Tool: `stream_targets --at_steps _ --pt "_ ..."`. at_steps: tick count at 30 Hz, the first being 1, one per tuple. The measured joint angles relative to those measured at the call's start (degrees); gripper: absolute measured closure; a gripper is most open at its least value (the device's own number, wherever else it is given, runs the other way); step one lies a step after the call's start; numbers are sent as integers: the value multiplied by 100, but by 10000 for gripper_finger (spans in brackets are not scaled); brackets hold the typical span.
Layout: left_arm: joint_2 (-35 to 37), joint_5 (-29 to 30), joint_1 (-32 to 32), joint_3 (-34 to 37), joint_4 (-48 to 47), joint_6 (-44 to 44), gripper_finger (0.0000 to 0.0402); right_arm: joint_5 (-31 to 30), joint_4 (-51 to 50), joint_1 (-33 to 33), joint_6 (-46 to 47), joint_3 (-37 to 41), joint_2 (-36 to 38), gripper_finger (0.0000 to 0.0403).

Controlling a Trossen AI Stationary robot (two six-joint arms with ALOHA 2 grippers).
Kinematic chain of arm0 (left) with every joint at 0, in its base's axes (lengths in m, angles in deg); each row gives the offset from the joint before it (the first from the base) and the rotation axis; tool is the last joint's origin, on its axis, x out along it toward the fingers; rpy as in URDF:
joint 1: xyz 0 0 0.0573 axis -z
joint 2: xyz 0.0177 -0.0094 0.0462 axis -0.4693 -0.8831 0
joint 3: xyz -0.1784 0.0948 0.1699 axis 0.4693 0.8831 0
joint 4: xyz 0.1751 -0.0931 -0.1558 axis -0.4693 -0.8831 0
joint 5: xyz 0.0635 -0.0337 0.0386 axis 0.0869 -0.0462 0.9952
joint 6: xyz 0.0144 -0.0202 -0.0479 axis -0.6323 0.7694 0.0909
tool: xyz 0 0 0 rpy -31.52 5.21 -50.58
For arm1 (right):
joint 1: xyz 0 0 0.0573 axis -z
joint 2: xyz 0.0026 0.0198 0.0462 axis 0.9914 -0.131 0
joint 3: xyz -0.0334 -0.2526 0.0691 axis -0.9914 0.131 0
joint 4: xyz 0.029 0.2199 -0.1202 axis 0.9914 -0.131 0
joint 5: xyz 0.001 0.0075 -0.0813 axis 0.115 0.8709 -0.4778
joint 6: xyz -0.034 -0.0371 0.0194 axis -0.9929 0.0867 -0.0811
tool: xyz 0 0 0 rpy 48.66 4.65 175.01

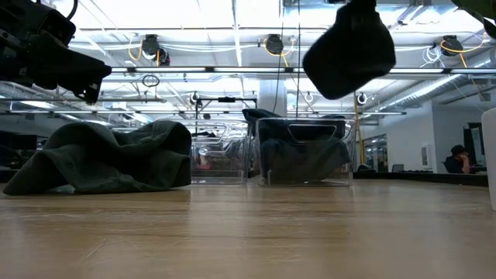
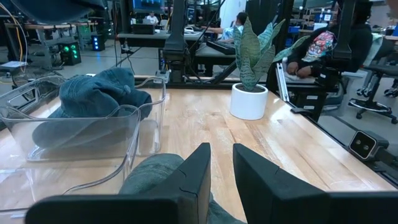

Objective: Pick & Place hat
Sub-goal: Put the blue cap into the right transparent bin

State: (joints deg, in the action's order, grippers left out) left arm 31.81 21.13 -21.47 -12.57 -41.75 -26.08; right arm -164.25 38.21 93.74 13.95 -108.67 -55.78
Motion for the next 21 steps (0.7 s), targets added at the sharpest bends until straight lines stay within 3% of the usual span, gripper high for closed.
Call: stream_targets --at_steps 5,21 --pt "1 0 0 0 0 0 325 11 -9 -193 -617 -346 -244 403" --pt "0 0 -1 2 1 0 325 10 -198 -874 -643 -1038 -1057 403"
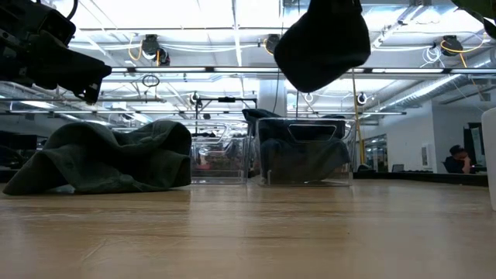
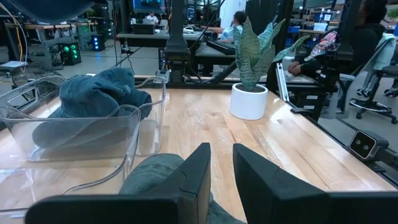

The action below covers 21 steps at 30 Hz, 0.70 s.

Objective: Pick & Place hat
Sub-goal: Put the blue cap into the right transparent bin

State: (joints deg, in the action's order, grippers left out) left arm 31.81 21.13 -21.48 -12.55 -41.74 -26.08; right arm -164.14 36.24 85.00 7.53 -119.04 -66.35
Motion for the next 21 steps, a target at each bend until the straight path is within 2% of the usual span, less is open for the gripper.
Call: stream_targets --at_steps 12,21 --pt "0 0 0 0 -2 0 325 -7 -15 -429 191 -36 -577 403" --pt "0 0 1 -2 0 0 325 -170 -323 -444 682 -36 -1058 403"
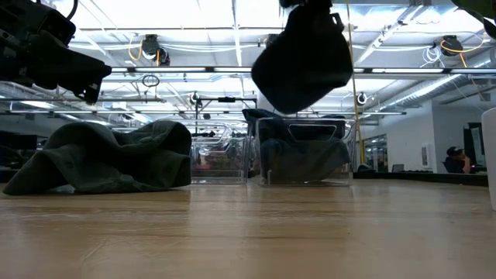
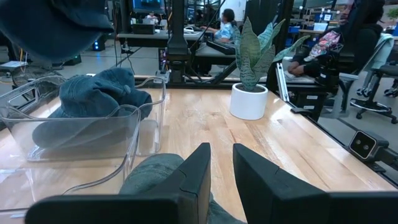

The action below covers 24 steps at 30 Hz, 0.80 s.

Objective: Pick & Place hat
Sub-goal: Put the blue cap into the right transparent bin

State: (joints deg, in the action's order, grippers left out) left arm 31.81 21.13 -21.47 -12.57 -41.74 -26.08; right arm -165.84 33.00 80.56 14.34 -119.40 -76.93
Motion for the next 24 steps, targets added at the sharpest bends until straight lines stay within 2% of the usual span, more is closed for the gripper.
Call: stream_targets --at_steps 7,11,13,18,24 --pt "2 0 0 1 0 0 325 -16 -780 67 941 0 -430 403" --pt "2 0 -1 2 0 0 325 -581 -1388 184 1591 0 -648 403" --pt "2 0 1 0 -2 0 325 -642 -1652 213 1941 0 -768 403" --pt "2 0 -1 2 0 0 325 -310 -1738 225 2581 2 -1019 403" --pt "0 0 -1 2 -2 0 325 276 -1728 156 2825 2 -1372 403"
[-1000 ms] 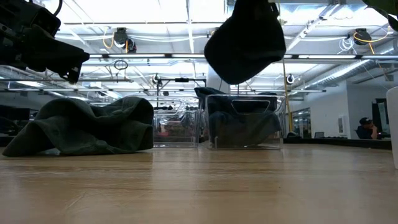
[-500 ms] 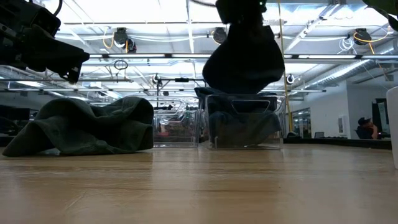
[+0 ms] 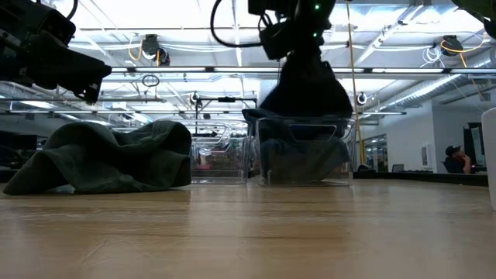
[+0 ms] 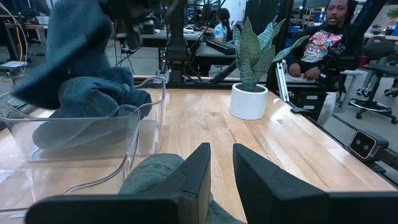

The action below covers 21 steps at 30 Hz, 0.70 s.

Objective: Pick & Place hat
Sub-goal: Put the blue cap into the right transparent bin

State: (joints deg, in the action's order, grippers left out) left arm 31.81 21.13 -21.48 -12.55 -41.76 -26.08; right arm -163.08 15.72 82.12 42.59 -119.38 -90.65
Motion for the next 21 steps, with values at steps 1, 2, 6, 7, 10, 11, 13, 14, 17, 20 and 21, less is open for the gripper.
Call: stream_targets --at_steps 1,2,6,7,10,11,13,14,17,20,21 --pt "0 0 0 -1 2 0 325 70 17 -21 -25 0 -66 403" --pt "1 0 0 -1 1 0 325 114 54 -47 -70 0 -134 403" --pt "2 0 0 0 1 0 325 208 352 -157 -475 1 -403 403" --pt "2 0 1 -1 1 0 325 217 447 -185 -605 4 -444 403" --pt "2 0 1 0 2 0 325 218 908 -254 -991 2 -559 403" --pt "2 0 1 -2 1 0 325 259 1008 -278 -1091 4 -571 403" --pt "2 0 0 0 2 0 325 475 1276 -323 -1258 4 -570 403" --pt "1 0 2 -1 0 0 325 551 1434 -339 -1335 4 -564 403" --pt "0 0 2 0 2 0 325 651 1766 -390 -1520 4 -567 403" --pt "1 0 0 0 2 0 325 671 1866 -432 -1556 4 -565 403" --pt "2 0 1 -2 1 0 325 716 1867 -445 -1517 4 -565 403"
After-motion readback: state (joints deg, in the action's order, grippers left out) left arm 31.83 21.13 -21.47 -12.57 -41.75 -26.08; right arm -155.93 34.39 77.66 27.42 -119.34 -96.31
